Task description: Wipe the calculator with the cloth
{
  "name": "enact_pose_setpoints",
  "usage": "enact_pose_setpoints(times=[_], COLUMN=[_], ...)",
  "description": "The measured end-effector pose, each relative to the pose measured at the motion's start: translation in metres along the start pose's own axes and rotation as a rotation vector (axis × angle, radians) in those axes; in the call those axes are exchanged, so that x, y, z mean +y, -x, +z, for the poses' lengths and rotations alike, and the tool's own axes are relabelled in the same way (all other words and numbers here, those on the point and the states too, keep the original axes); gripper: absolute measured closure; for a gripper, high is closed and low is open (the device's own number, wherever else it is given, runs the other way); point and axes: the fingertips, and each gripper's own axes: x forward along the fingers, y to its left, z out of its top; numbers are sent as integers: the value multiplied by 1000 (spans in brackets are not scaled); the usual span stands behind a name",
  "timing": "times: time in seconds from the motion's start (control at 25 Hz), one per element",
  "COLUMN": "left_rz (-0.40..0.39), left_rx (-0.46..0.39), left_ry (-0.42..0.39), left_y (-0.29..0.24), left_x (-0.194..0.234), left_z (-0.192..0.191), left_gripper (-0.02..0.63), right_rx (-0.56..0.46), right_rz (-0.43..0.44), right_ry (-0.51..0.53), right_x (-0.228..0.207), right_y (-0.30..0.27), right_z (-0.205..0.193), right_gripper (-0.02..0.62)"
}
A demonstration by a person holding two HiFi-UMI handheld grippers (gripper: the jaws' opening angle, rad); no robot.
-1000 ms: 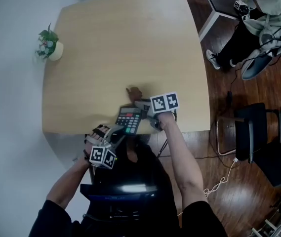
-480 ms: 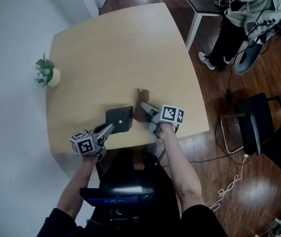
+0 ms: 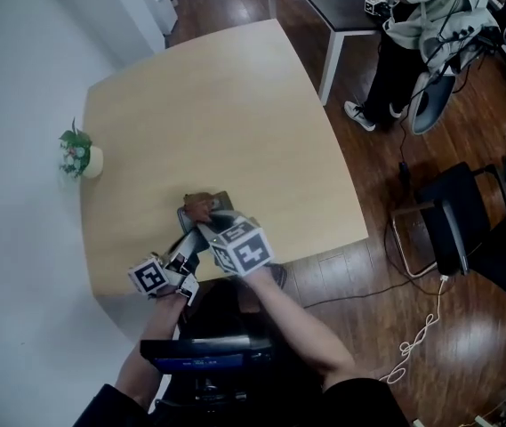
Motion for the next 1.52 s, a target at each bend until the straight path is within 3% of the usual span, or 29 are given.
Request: enact_pose_setpoints(times=[0.16,0.36,0.44,0.52,0.64,0.72,0.8,0.92,1.12,1.2,1.28,1.36,1.52], left_rz=[-25,-143,-155,-158,-179,-206,-227,-242,-293,-317,-344,-387,-445], left_rx=[-38,-141,-167,-182,-208,-229,-243,-244,-263,-245,-228,-225,-216], left_ry=[13,147,156,150,151,160,167,165,180,169,158,150,116], left_y=[2,14,14,14,10,7,6,5,12,13,11,11,10], left_x=[-10,-19,-22,-23,-32,-42,-50,-55,-58,-62,-69,-79,-94], left_z=[7,26,34,41,47,51,54,55,57,56,56,56,57], left_gripper=[546,551,550,549,548,548,548,545,549,549,549,549,538], right_rx=[17,-62,-126,-176,-161,-98,-59,-77,-134,-211,-286,-282,-232], right_rz=[-124,-267,-234,-148,-19,-11,-57,-132,-309,-241,-55,78,39], right_ry=[82,-42,-67,-30,115,237,320,357,248,156,64,32,68], right_x=[-29,-90,-82,-45,21,44,43,24,-43,-45,-19,8,5], right_y=[22,69,86,87,63,46,42,59,105,120,122,111,98], right_z=[8,12,29,48,55,46,38,44,60,79,98,100,84], right_gripper=[518,520,520,520,520,518,518,515,518,518,518,518,517])
